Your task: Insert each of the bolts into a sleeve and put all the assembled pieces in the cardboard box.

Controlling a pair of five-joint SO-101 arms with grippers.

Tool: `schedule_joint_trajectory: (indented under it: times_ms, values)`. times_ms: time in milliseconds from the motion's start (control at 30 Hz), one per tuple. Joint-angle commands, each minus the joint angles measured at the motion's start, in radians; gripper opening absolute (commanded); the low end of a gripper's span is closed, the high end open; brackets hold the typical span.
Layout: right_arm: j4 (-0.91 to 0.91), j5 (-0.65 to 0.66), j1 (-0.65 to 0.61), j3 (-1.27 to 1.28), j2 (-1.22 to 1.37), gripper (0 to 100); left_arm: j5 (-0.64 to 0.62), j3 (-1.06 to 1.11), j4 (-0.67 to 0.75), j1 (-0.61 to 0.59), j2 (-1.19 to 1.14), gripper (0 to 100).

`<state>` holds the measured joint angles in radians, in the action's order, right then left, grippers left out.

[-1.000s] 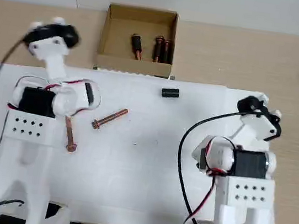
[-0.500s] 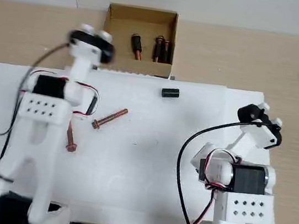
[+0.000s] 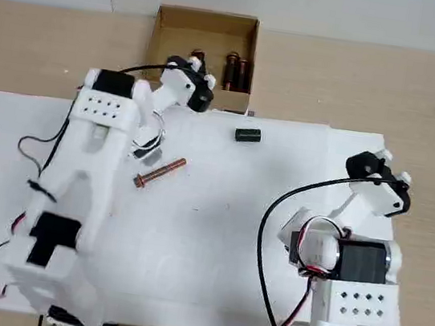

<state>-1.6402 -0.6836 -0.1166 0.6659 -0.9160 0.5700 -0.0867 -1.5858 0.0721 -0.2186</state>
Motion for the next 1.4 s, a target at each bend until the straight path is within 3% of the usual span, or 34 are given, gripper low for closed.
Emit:
schedule_joint_trajectory:
  times_ms: [0, 633, 833, 1000, 1200, 1367]
  values:
    - [0.018, 0.011, 0.012, -0.005, -0.016, 0.3, 0.035, -0.096, -0.058, 0.029, -0.064, 13]
    - [0.018, 0.011, 0.012, -0.005, -0.015, 0.3, 0.054, -0.312, -0.066, 0.040, -0.422, 13]
    - [0.018, 0.011, 0.013, -0.005, -0.015, 0.3, 0.094, -0.312, -0.109, 0.040, -0.454, 0]
    - [0.018, 0.011, 0.013, -0.005, -0.015, 0.3, 0.080, -0.355, -0.166, 0.038, -0.419, 0]
    - [0.031, 0.008, 0.013, -0.005, -0.015, 0.3, -0.176, -0.478, -0.158, 0.046, -0.235, 0]
    - [0.031, 0.008, 0.022, -0.005, -0.022, 0.3, -0.694, -0.529, -0.132, 0.041, -0.193, 0]
